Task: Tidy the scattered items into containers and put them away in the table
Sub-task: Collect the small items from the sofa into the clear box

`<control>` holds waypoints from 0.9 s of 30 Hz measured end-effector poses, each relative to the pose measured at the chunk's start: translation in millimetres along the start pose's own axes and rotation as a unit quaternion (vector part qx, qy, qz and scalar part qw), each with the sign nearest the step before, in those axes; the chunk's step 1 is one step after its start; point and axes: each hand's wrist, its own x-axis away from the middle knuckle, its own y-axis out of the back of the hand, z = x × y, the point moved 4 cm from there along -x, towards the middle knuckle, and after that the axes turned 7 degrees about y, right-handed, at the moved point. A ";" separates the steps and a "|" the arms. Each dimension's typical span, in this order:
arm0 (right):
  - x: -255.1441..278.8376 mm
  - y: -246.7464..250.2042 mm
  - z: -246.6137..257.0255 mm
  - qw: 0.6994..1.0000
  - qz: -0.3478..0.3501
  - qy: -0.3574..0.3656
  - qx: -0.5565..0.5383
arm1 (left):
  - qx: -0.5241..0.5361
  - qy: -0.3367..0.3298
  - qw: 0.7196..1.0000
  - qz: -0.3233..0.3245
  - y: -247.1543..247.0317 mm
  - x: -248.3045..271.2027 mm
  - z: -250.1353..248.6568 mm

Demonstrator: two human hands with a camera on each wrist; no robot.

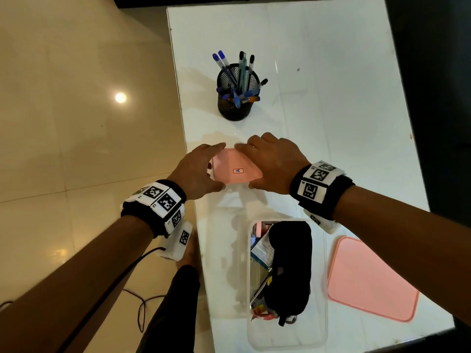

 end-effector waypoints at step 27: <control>-15.8 -1.0 8.2 0.995 0.062 -0.050 -0.053 | -0.202 -0.011 0.976 0.085 11.2 -16.0 -13.6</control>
